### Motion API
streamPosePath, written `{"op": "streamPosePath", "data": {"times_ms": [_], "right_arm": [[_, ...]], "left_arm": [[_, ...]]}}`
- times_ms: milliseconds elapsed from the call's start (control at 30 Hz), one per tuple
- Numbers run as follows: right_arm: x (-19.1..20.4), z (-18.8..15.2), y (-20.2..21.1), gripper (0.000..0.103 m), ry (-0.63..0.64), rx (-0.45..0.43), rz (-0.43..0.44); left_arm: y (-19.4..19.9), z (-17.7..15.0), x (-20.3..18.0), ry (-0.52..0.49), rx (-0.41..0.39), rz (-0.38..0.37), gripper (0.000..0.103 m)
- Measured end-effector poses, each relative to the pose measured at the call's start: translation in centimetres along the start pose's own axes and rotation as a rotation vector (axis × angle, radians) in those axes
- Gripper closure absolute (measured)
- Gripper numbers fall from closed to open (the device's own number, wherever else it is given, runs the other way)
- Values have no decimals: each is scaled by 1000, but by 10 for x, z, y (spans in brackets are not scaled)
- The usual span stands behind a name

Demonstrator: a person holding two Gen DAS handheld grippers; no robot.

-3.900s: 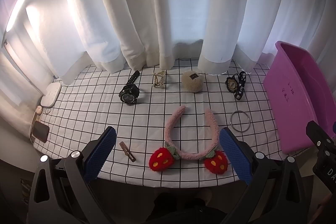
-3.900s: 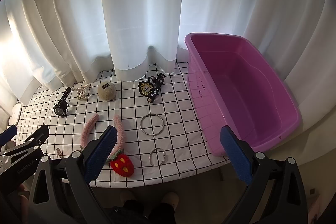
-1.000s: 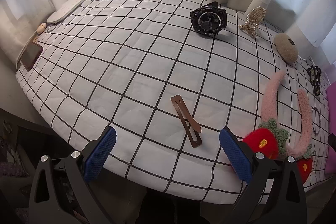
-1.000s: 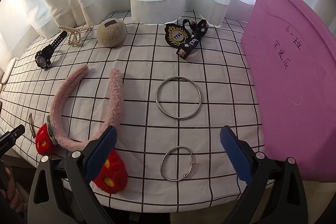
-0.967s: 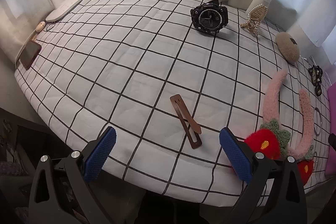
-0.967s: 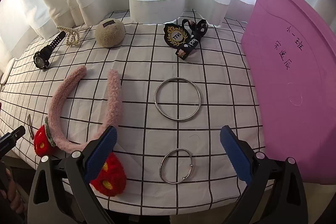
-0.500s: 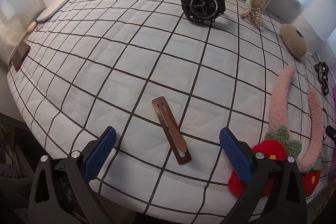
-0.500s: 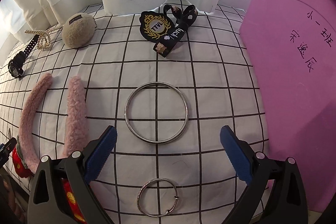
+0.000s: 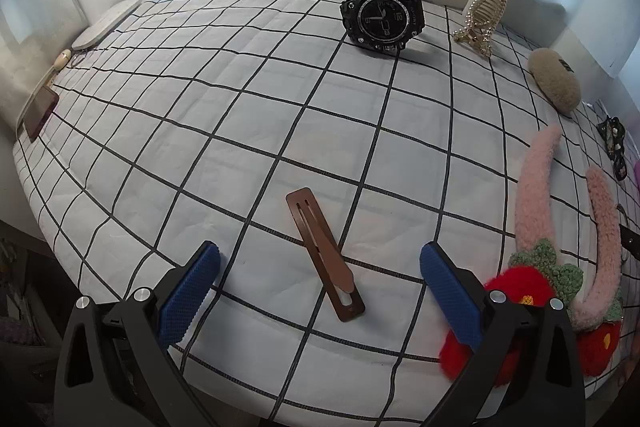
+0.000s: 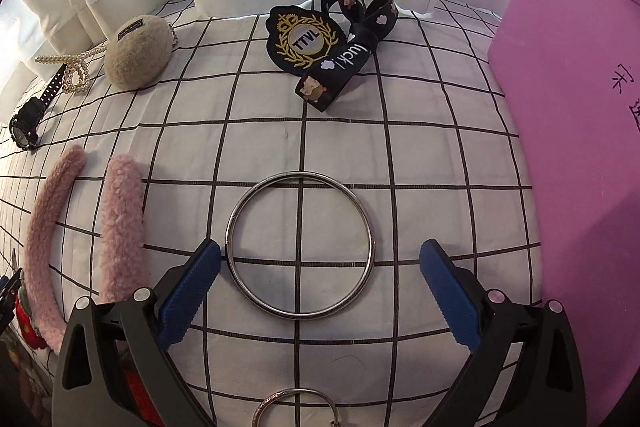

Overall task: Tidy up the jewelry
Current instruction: 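Grasp the brown leather hair clip with the left tool while the right tool grasps the large silver ring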

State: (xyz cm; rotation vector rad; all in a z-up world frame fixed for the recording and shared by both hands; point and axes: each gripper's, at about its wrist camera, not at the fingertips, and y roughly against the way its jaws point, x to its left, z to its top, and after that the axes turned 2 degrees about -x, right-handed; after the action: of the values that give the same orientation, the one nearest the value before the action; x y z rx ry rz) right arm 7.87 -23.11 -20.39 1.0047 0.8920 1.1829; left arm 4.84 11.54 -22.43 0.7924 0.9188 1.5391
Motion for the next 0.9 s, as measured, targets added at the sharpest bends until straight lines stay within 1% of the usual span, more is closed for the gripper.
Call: {"op": "streamPosePath", "data": {"times_ms": [67,167,400,500,533,600,667,700,733,800,833,867,900], "right_arm": [[-4,0,-1,9,10,-26,4],[-2,-1,-2,9,12,-53,4],[2,-9,6,9,4,-54,-1],[3,-10,8,9,4,-55,4],[6,-8,7,9,6,-55,6],[7,-9,7,10,9,-56,9],[8,-8,8,10,8,-56,9],[9,-8,8,10,8,-56,9],[9,-8,8,10,7,-56,9],[13,-10,12,15,16,-64,15],[16,-10,14,24,26,-73,17],[19,-10,16,32,35,-80,15],[20,-10,16,32,35,-77,12]], "left_arm": [[2,-3,-1,-3,-29,2,5],[2,-2,-1,1,-33,4,5],[2,-1,-2,3,-24,1,6],[5,-5,-4,-12,-37,-6,8],[6,-6,-4,-18,-41,-11,12],[10,-8,-10,-45,-52,-29,24],[15,-10,-19,-88,-67,-49,46],[16,-11,-23,-103,-72,-55,50],[17,-11,-25,-109,-73,-64,58],[18,-11,-28,-120,-75,-76,67],[19,-10,-30,-129,-76,-82,81],[19,-9,-31,-137,-75,-91,90],[18,-8,-32,-140,-73,-90,90]]}}
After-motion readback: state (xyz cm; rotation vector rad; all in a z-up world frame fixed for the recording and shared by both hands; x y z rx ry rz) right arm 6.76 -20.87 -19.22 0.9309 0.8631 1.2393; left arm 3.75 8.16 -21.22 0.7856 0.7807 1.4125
